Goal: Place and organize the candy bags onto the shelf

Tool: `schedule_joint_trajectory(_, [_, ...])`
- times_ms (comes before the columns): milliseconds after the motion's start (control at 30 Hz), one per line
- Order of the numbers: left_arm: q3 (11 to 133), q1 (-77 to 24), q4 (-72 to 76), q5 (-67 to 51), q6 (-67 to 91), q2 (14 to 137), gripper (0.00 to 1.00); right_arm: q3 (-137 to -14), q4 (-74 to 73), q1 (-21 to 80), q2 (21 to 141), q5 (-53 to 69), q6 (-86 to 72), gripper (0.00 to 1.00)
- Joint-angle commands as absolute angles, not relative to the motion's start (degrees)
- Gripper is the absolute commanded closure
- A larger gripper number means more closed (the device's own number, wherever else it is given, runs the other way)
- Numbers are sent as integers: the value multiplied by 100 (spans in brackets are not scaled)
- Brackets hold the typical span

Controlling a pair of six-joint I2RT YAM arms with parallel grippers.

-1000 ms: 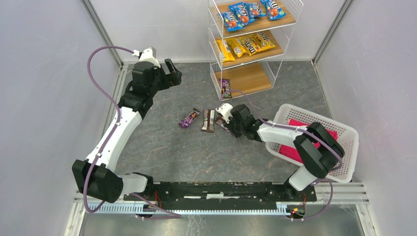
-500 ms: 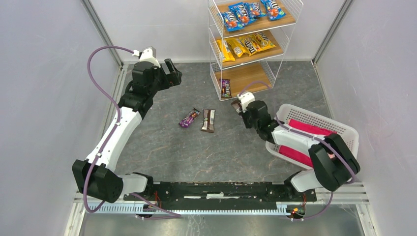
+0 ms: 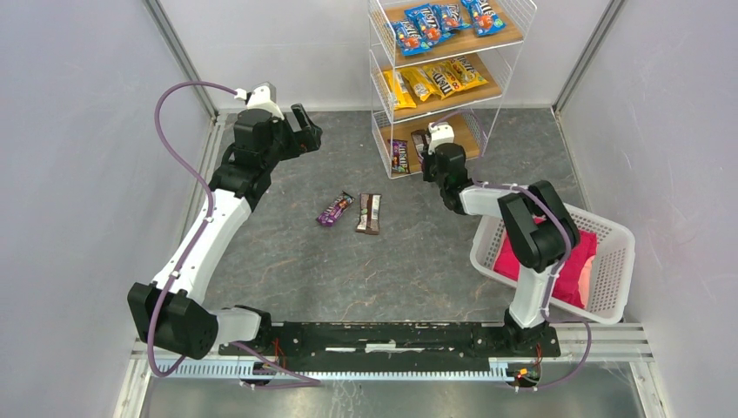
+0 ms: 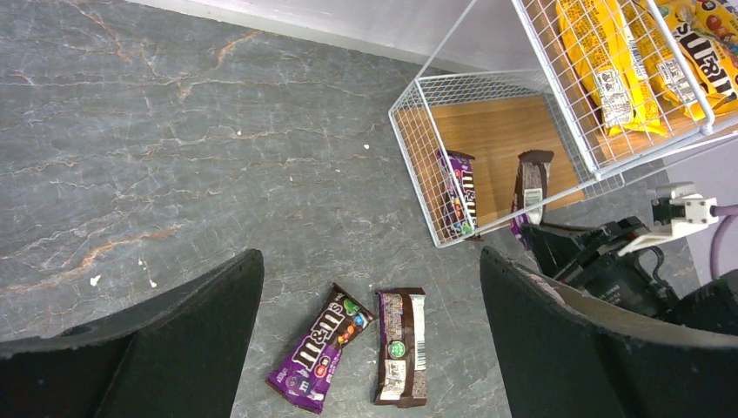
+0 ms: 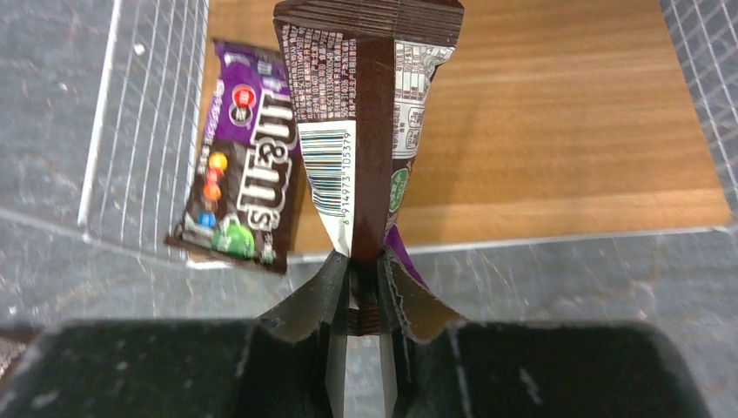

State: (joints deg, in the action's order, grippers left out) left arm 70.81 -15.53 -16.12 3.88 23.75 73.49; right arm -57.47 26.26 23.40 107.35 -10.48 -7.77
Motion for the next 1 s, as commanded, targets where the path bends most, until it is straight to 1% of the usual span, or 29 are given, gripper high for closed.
schedule_joint_trajectory(0, [7166,-1582,-1435,294,2152,7344,0,-6016,4137,2271,11237,-865,-1191,79])
schedule_joint_trajectory(67, [7200,-1582,-1470,269,2163,7376,0,-6147,4373,2269,11469,-751,-1296,78])
schedule_joint_trajectory(200, [7287,-1582,-1551,153,2196,7529,0,-6471,4443,2269,11881,-640,-1469,77])
schedule_joint_trajectory(300, [7304,-1573,-1569,106,2206,7595,0,-6635,4425,2274,12064,-331,-1545,77])
schedule_joint_trajectory(400, [7305,-1573,-1575,120,2206,7583,0,-6540,4455,2271,12053,-351,-1628,76])
schedule_joint_trajectory(500, [7287,-1573,-1558,134,2206,7569,0,-6377,4531,2269,11979,-461,-1661,74])
schedule_joint_trajectory(533, [7280,-1573,-1553,132,2206,7568,0,-6383,4476,2270,11977,-482,-1661,71])
schedule_joint_trajectory(600, [7270,-1573,-1544,140,2206,7557,0,-6418,4369,2273,11970,-477,-1658,70])
schedule_joint_trajectory(700, [7255,-1573,-1535,178,2199,7550,0,-6394,4250,2276,11841,-465,-1638,59])
schedule_joint_trajectory(733, [7252,-1573,-1530,195,2198,7538,0,-6376,4180,2272,11757,-461,-1635,57])
schedule_joint_trajectory(867, [7235,-1573,-1522,251,2177,7507,0,-6141,3797,2269,11275,-362,-1594,56])
schedule_joint_trajectory(967, [7226,-1573,-1525,272,2162,7489,0,-5711,3379,2277,10672,-409,-1579,50])
